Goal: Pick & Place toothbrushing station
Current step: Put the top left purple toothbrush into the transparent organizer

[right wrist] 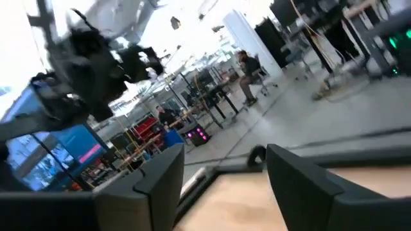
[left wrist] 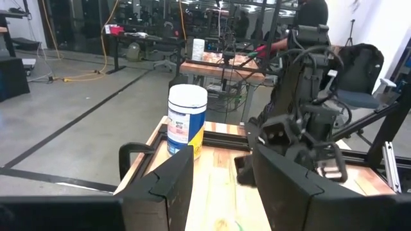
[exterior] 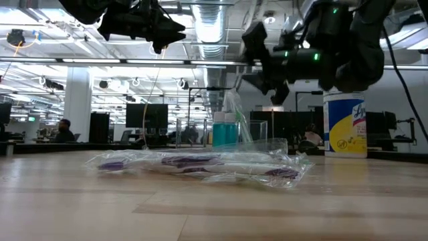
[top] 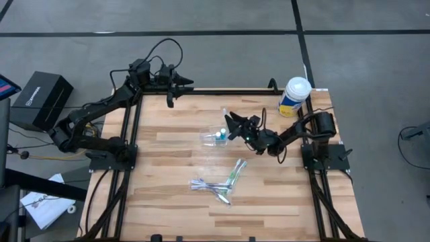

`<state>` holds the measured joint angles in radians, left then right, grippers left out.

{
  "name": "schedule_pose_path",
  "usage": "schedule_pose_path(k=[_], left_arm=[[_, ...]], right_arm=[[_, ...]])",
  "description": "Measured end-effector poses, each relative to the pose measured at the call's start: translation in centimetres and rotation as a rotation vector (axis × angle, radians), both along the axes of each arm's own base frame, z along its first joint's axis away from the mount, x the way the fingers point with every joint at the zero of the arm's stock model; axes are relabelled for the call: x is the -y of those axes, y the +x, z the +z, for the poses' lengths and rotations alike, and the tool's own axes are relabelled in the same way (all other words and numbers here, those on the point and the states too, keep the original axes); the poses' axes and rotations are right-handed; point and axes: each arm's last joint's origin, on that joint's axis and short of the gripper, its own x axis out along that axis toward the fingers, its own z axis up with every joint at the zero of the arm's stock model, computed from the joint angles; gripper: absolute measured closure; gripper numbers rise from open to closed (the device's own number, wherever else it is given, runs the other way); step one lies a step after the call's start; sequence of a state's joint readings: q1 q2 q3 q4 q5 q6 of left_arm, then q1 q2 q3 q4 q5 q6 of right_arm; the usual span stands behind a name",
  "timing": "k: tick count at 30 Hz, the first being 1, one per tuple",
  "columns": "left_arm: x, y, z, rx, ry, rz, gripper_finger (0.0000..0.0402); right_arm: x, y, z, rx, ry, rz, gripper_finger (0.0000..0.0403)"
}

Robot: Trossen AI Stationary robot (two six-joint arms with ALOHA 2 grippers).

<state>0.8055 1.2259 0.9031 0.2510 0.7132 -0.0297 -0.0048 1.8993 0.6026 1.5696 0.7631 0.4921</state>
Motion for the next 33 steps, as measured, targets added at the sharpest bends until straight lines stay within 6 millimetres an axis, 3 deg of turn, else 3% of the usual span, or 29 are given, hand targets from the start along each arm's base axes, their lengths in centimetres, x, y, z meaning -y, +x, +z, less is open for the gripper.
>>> schedule_pose_path(k=[7,15,27,30,33], left_arm=[[0.0,0.0,0.0,0.0,-0.001,-0.006,0.0247],[0.8,0.0,1.1,0.075,-0.108,-0.14,0.0247],[4.7,-0.5,6.5,0.224,-0.238,-0.307,0.0247],[5.6,-0.8,7.6,0.234,-0.235,-0.313,0.0247],[6.3,-0.9,8.6,0.268,-0.208,-0.295,0.0247]], right_arm=[[-0.7,-1.5,5.4,0.072,-0.112,-0.02,0.0214],[-1.8,-5.7,15.8,0.266,-0.287,0.012,0.0223],[-3.6,-10.2,33.4,-0.209,-0.37,0.175,0.0223],[-3.8,-11.3,36.5,-0.245,-0.435,0.182,0.0223],[-4.1,-12.0,37.9,-0.31,-0.49,0.19,0.0223]])
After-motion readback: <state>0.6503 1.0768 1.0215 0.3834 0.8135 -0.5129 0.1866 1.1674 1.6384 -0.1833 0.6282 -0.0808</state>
